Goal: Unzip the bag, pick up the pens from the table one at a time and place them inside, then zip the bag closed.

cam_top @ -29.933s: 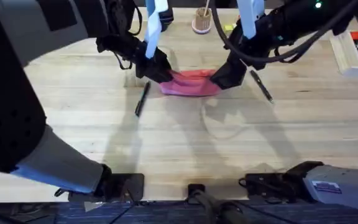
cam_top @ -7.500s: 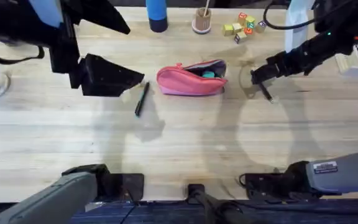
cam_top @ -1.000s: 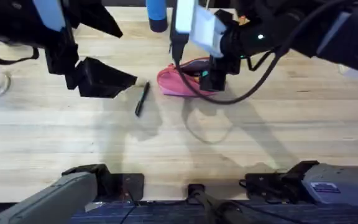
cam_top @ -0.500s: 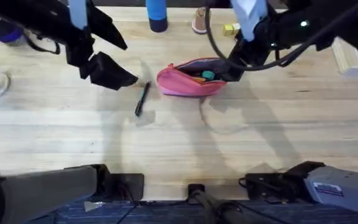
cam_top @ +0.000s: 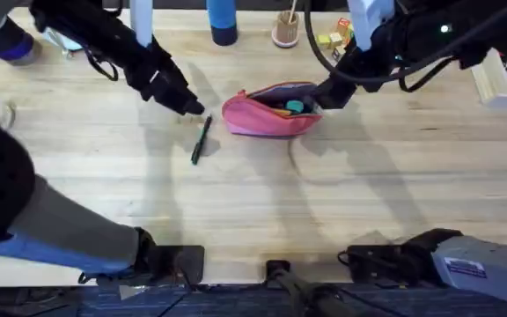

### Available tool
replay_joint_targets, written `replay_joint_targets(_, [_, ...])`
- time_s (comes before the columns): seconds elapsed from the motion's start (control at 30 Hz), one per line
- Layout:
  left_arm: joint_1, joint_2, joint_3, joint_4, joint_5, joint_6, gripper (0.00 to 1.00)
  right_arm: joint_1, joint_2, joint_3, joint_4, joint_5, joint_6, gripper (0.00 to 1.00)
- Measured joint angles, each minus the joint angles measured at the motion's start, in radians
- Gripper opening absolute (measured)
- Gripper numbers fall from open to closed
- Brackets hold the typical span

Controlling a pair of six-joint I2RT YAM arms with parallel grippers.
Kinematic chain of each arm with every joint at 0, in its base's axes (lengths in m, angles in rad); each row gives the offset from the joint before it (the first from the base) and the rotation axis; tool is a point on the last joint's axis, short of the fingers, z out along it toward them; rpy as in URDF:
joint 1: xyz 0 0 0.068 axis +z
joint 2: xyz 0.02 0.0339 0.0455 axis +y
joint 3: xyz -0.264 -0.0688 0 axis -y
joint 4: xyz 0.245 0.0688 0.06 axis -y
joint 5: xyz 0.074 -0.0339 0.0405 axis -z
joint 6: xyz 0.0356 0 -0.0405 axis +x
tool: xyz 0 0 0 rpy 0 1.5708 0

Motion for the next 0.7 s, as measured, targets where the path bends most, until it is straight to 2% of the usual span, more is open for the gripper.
replay_joint_targets(0.2, [-0.006,0.054,0.000,0.013,-0.011,-0.078,0.995,0.000,0.000,0.000,0.000,0.000,0.004,0.998])
replay_joint_targets(0.4, [-0.056,0.066,-0.007,0.056,-0.062,-0.101,0.996,0.000,0.000,0.000,0.000,0.000,0.004,0.998])
replay_joint_targets(0.53, [-0.084,0.066,-0.064,0.141,-0.079,-0.141,0.996,0.000,0.000,0.000,0.000,0.000,0.004,0.998])
replay_joint_targets(0.7, [-0.085,0.066,-0.163,0.221,-0.112,-0.215,0.996,0.000,0.000,0.000,0.000,0.000,0.004,0.997])
